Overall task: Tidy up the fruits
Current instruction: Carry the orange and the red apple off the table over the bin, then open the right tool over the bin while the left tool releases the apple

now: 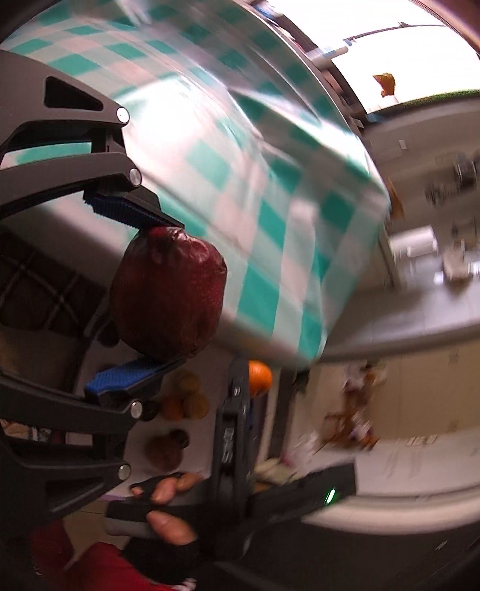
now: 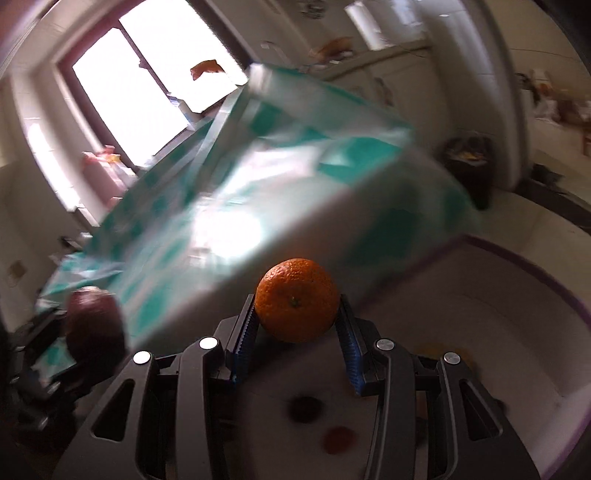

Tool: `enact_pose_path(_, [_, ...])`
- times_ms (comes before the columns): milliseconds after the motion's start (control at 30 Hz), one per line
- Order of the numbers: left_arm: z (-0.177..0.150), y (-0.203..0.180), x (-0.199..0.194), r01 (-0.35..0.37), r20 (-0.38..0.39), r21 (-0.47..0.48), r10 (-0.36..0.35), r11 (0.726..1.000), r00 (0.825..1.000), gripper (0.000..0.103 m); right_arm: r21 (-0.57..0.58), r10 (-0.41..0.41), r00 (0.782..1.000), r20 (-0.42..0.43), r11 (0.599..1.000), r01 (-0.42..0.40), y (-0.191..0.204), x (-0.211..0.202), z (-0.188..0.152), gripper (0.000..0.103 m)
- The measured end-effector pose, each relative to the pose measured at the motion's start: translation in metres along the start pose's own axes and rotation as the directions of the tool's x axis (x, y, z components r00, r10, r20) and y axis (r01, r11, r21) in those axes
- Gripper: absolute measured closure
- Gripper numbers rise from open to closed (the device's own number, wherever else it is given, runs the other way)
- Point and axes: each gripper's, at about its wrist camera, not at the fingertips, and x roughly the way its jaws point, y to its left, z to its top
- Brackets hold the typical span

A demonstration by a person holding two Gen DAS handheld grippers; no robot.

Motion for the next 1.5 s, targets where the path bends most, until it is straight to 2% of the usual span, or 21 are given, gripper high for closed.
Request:
enact_pose_path(133, [0.009,-0.030,0.022,0.069,-0.024,0.110,-0.067,0.992,0.997,0.039,-0.004,-0.156,0.986,-0.057,0.988,0.156,-0.029,0.006,0.000,0.061])
enact_pose_path(167, [0.012,-0.038,0.033,0.111,-0.054,0.131,-0.105,0.985,0.993,0.039,-0.011,-0.206,0.975,-0.081,0.979,0.206,-0.038,0.010,0.002,0.061])
enact_pose_path(300, [0.012,-0.060,0.071,0.211,-0.146,0.181,-0.186,0.961,0.972,0.039,-0.067,-0.314,0.941,-0.124,0.949,0.308,-0.058,0.023,0.007,0.061])
enact_pose_path(367, [0.007,-0.071,0.092,0.250,-0.202,0.206,-0.209,0.946,0.957,0.039,-0.119,-0.368,0.912,-0.179,0.929,0.351,-0.066,0.038,0.007,0.061])
enact_pose_path(500, [-0.009,-0.095,0.130,0.299,-0.303,0.273,-0.213,0.914,0.929,0.039,-0.177,-0.423,0.863,-0.275,0.905,0.387,-0.075,0.071,0.001,0.061])
enact_pose_path(567, [-0.020,-0.104,0.147,0.307,-0.347,0.293,-0.198,0.906,0.917,0.039,-0.198,-0.439,0.847,-0.299,0.897,0.395,-0.074,0.086,-0.002,0.061])
enact_pose_path(667, [-0.038,-0.112,0.167,0.315,-0.399,0.314,-0.176,0.896,0.900,0.039,-0.228,-0.474,0.832,-0.290,0.878,0.420,-0.072,0.095,-0.005,0.061])
enact_pose_path(733, [-0.048,-0.116,0.175,0.314,-0.423,0.333,-0.157,0.889,0.892,0.039,-0.201,-0.497,0.822,-0.279,0.867,0.456,-0.077,0.092,-0.004,0.061])
enact_pose_path(833, [-0.061,-0.124,0.183,0.314,-0.451,0.356,-0.133,0.880,0.883,0.039,-0.195,-0.570,0.773,-0.276,0.821,0.536,-0.090,0.079,-0.006,0.061])
enact_pose_path(900, [-0.061,-0.126,0.191,0.318,-0.461,0.349,-0.134,0.882,0.877,0.039,-0.249,-0.627,0.722,-0.291,0.779,0.576,-0.094,0.079,-0.011,0.061])
enact_pose_path(933, [-0.062,-0.128,0.195,0.318,-0.466,0.349,-0.131,0.881,0.875,0.039,-0.267,-0.637,0.709,-0.302,0.771,0.578,-0.095,0.080,-0.014,0.061])
enact_pose_path(1067, [-0.063,-0.133,0.207,0.313,-0.482,0.367,-0.108,0.876,0.869,0.039,-0.294,-0.627,0.693,-0.357,0.779,0.554,-0.099,0.093,-0.021,0.061])
enact_pose_path(1133, [-0.062,-0.131,0.209,0.306,-0.478,0.368,-0.104,0.878,0.872,0.039,-0.280,-0.616,0.694,-0.373,0.788,0.549,-0.105,0.094,-0.020,0.061])
enact_pose_path(1267, [-0.064,-0.131,0.216,0.321,-0.507,0.336,-0.117,0.885,0.854,0.039,-0.247,-0.592,0.695,-0.409,0.805,0.540,-0.120,0.096,-0.017,0.061])
enact_pose_path(1367, [-0.061,-0.130,0.226,0.332,-0.550,0.309,-0.117,0.891,0.827,0.039,-0.222,-0.576,0.692,-0.436,0.814,0.537,-0.129,0.098,-0.015,0.061])
enact_pose_path(1500, [-0.061,-0.125,0.233,0.323,-0.565,0.288,-0.112,0.901,0.818,0.039,-0.200,-0.564,0.696,-0.444,0.820,0.537,-0.134,0.097,-0.012,0.059])
